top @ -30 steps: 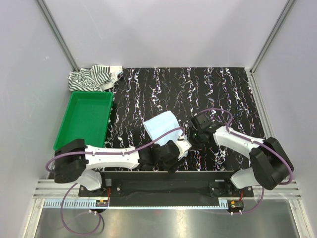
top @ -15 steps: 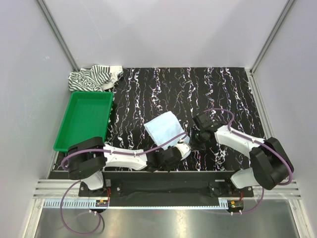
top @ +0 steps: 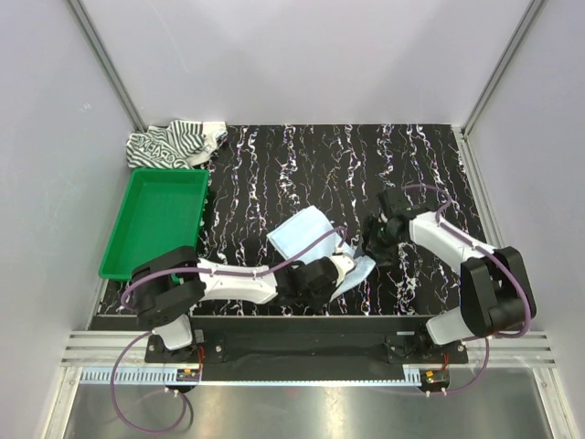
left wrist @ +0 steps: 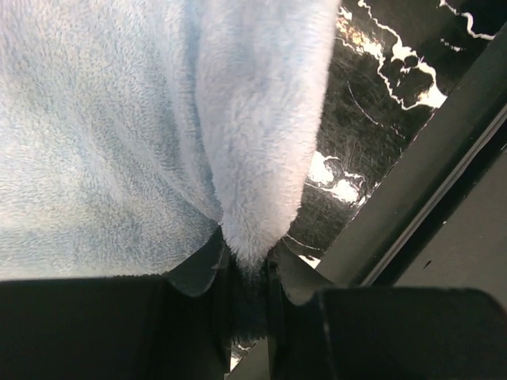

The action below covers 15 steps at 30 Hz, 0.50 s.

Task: Roll the towels
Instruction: Roll the towel

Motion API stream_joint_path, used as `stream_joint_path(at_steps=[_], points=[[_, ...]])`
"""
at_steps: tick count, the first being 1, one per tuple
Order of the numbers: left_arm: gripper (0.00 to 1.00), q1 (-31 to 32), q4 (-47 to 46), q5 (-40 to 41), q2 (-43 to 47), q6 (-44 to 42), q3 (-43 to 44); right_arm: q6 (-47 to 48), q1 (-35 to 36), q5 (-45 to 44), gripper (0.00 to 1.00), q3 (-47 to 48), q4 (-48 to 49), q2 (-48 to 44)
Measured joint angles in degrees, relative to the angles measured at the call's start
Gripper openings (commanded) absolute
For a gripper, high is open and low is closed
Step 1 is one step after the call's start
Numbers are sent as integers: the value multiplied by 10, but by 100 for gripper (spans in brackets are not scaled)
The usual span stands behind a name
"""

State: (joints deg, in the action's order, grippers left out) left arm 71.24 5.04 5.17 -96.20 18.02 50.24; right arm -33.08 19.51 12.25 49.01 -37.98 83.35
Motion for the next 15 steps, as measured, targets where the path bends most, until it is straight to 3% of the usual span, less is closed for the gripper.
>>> stream_joint_path(at_steps=[9,15], points=[[3,-67,-13,-139,-22,90,14,19,-53,-78,72,160,-56,8],[1,-104,-35,-203,-22,161,5,13,-91,-122,65,173,-51,-110]])
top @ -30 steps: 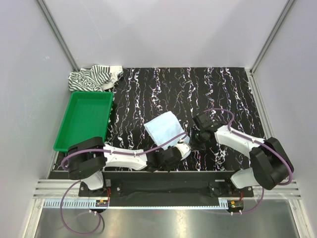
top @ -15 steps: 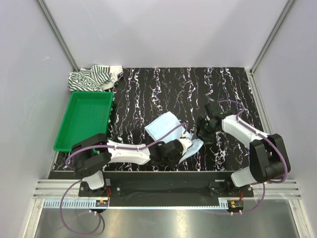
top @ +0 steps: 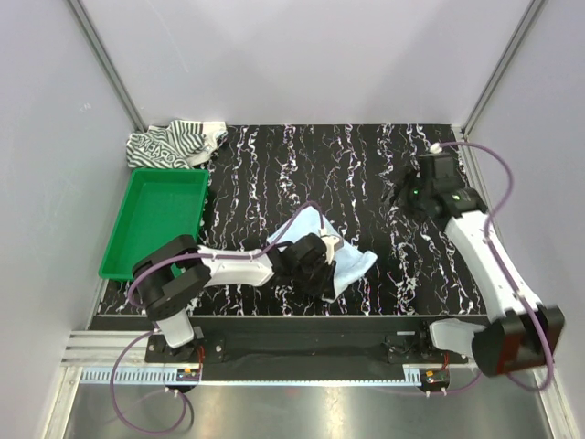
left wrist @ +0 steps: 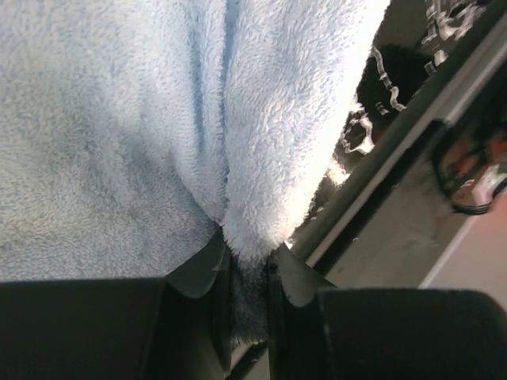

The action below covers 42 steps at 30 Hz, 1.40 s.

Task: Roll the towels
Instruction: Roll the towel

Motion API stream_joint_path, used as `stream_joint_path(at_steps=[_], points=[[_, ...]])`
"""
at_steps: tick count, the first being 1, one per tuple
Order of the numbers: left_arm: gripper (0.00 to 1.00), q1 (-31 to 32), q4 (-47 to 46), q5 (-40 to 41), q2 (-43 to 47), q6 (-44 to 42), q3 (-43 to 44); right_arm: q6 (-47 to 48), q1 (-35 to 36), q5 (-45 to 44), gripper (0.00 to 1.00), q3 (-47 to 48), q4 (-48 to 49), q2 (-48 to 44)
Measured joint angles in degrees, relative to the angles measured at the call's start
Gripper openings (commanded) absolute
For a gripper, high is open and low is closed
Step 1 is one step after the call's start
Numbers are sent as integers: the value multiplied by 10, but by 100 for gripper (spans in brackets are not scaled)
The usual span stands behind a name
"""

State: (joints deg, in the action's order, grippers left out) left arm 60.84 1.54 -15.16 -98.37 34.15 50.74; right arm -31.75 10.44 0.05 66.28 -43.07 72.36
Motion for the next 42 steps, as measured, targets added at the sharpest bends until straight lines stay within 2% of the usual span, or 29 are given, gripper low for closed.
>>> stream_joint_path(at_steps=[4,7,8,9,12,15,18,25,34,42], points=[[0,-37,-77,-60,2,76,-54,-14,0,45,56,-61,63,-127],[0,-69,-153,-106,2,143,-102,-37,0,104,42,-163,125,-209],[0,-79,-182,-118,2,165,-118,-47,0,126,35,-201,145,-228],[0,-86,-202,-126,1,184,-130,-58,0,150,23,-243,170,-247],[0,-98,-247,-143,-7,233,-148,-109,0,224,5,-353,253,-267],[0,-102,-279,-152,-19,270,-148,-171,2,286,1,-450,359,-257],[0,-107,-283,-156,-23,290,-148,-215,11,323,0,-501,443,-237],[0,-118,-281,-164,-34,320,-142,-263,62,351,0,-509,633,-142],[0,-126,-285,-165,-37,357,-142,-290,71,351,0,-532,793,12],[1,-131,-344,-173,-63,411,-148,-297,72,354,0,-527,919,122]])
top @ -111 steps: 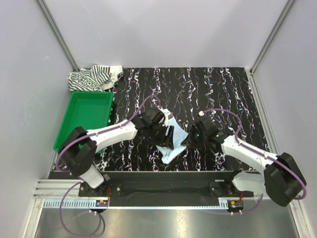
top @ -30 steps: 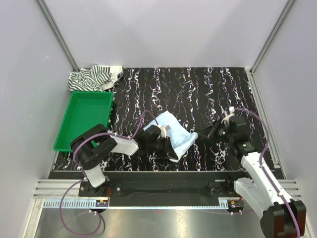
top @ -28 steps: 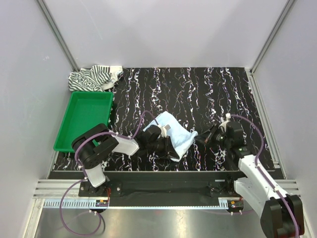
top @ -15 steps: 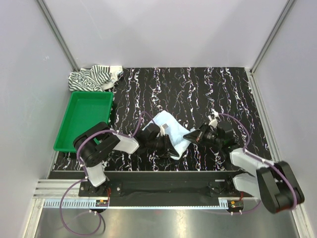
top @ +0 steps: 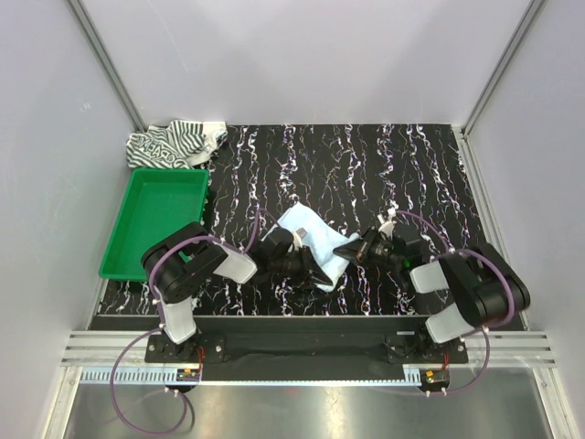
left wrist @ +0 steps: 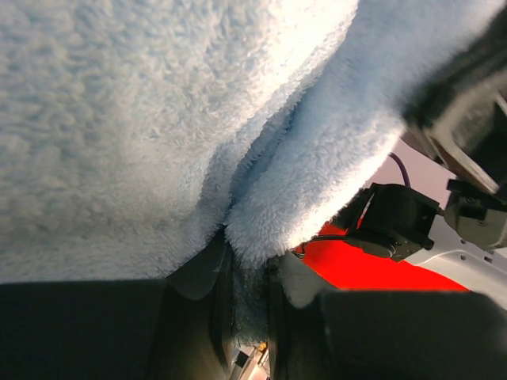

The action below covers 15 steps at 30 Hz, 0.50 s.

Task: Roll the towels
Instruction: Roll the towel

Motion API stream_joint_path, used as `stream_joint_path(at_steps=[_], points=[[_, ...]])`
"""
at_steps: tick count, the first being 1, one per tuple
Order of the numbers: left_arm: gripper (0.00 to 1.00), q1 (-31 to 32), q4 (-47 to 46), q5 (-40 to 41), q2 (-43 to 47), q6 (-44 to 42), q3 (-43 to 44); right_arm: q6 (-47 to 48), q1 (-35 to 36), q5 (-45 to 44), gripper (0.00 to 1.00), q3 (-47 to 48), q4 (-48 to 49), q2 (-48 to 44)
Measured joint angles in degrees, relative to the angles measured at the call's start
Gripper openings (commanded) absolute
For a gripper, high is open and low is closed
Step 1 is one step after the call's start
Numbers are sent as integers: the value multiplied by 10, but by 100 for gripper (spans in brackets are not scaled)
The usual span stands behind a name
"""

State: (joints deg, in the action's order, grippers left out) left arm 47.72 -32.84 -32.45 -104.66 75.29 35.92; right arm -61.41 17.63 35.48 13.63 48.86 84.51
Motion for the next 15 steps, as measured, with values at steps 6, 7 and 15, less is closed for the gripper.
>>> stream_joint_path(at_steps=[6,7,15], points=[[11,-4,-18,0,0,13,-15,-25,0,13,0,17,141,161],[19,-5,-20,0,0,14,-17,-37,0,19,0,23,176,202],[62,-6,100,43,66,-62,-6,-73,0,40,0,41,280,299]])
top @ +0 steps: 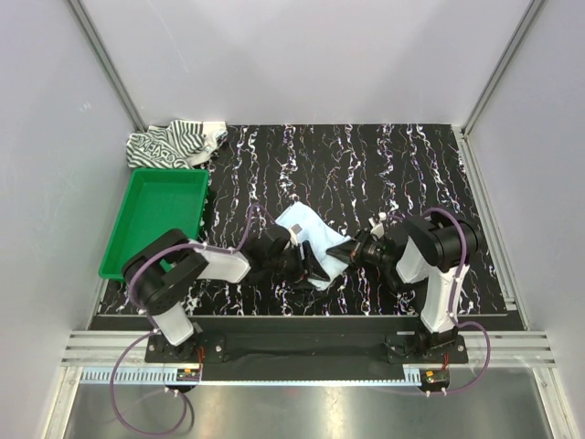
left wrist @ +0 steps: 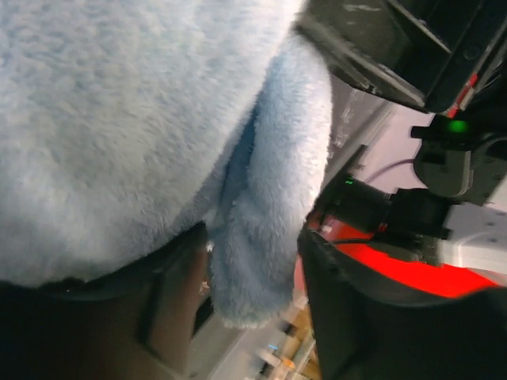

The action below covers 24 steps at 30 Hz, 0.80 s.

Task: Roll the towels
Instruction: Roll the towel

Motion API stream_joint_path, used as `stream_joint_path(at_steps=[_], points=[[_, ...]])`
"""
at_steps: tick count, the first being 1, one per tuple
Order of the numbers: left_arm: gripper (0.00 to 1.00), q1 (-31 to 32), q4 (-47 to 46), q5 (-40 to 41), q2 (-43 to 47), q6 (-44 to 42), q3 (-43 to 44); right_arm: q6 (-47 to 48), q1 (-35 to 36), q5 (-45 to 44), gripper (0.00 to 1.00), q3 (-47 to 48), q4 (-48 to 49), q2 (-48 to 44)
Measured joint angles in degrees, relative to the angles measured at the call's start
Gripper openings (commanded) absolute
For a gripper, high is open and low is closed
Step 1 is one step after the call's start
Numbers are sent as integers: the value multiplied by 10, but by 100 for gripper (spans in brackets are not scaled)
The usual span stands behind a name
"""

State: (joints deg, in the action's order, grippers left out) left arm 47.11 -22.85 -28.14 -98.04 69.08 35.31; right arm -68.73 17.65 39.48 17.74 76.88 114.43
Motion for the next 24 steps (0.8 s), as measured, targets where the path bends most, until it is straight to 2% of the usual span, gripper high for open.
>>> stream_joint_path(at_steps=[5,6,8,10,13,15,18,21,24], points=[[68,2,178,102,70,-97,49,45,0,-25,0,2,-72,-56],[80,4,220,130,79,-118,62,56,0,-30,0,4,-91,-68],[83,17,298,203,101,-157,88,72,0,-40,0,10,-120,-82],[83,58,393,310,114,-195,134,84,1,-44,0,15,-140,-85],[81,163,480,463,110,-253,220,94,2,-47,0,21,-159,-85],[72,234,513,544,96,-292,276,99,3,-49,0,25,-168,-85],[67,310,527,632,60,-350,327,105,4,-49,0,30,-176,-85],[68,344,532,677,17,-393,340,112,6,-51,0,33,-189,-90],[69,351,531,690,-28,-428,339,120,8,-55,0,35,-202,-96]])
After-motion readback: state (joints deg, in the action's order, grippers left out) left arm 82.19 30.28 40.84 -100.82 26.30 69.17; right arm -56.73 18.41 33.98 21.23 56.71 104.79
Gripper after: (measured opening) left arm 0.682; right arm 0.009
